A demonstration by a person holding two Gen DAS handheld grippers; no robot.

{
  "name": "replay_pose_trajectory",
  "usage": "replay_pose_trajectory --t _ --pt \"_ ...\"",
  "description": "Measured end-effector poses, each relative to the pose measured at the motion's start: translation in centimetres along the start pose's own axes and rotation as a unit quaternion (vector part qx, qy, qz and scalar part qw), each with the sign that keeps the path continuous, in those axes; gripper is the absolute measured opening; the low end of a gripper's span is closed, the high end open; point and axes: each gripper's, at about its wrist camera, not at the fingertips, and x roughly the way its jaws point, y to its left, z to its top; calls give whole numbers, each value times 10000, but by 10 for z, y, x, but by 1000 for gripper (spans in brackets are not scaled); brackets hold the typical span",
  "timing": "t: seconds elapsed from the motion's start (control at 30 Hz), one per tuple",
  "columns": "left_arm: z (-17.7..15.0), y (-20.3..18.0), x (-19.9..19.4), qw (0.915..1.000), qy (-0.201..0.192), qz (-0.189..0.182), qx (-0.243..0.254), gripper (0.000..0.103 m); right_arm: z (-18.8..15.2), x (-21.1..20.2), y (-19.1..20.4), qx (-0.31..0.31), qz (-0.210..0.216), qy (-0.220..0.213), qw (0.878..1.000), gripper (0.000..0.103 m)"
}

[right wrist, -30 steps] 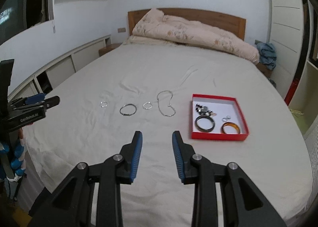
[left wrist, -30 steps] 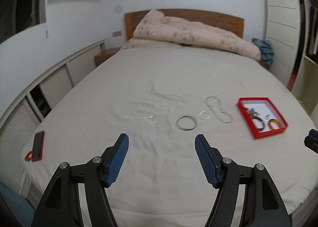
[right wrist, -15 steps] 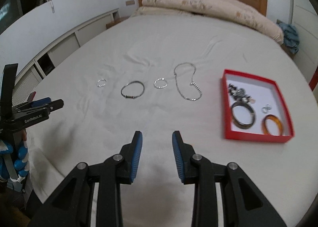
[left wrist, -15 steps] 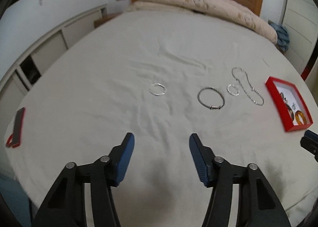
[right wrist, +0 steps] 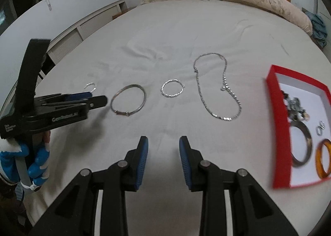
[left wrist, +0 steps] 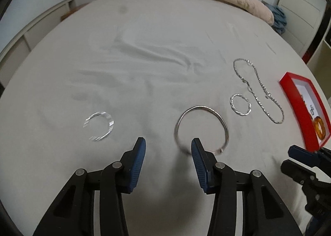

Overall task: Organize jewelry
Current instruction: 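Grasp the silver bangle with the left tool while the right tool grasps a twisted silver ring, then carry the bangle and twisted ring over the red box with both tools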

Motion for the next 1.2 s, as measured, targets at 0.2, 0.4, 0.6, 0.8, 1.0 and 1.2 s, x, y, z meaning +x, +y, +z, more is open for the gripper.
replay_pose_trajectory --t 0.2,0.4,0.6,0.8,1.0,1.2 --pt "9 -9 22 9990 81 58 444 43 11 26 -8 -45 61 53 10000 30" --pt "17 0 25 9979 -81 139 622 9 22 42 -11 -148 110 -38 9998 30" --pt "27 13 21 9986 -252 66 463 4 34 57 -11 -258 128 -147 9995 33" --pt "28 19 15 9985 -423 24 337 4 50 78 -4 -440 58 -255 9987 44" --pt "29 26 8 9984 -514 59 246 4 61 88 -1 -429 -76 -277 9987 41" --pt "31 21 -1 9981 -552 132 250 4 59 84 -2 -383 -109 -255 9989 37"
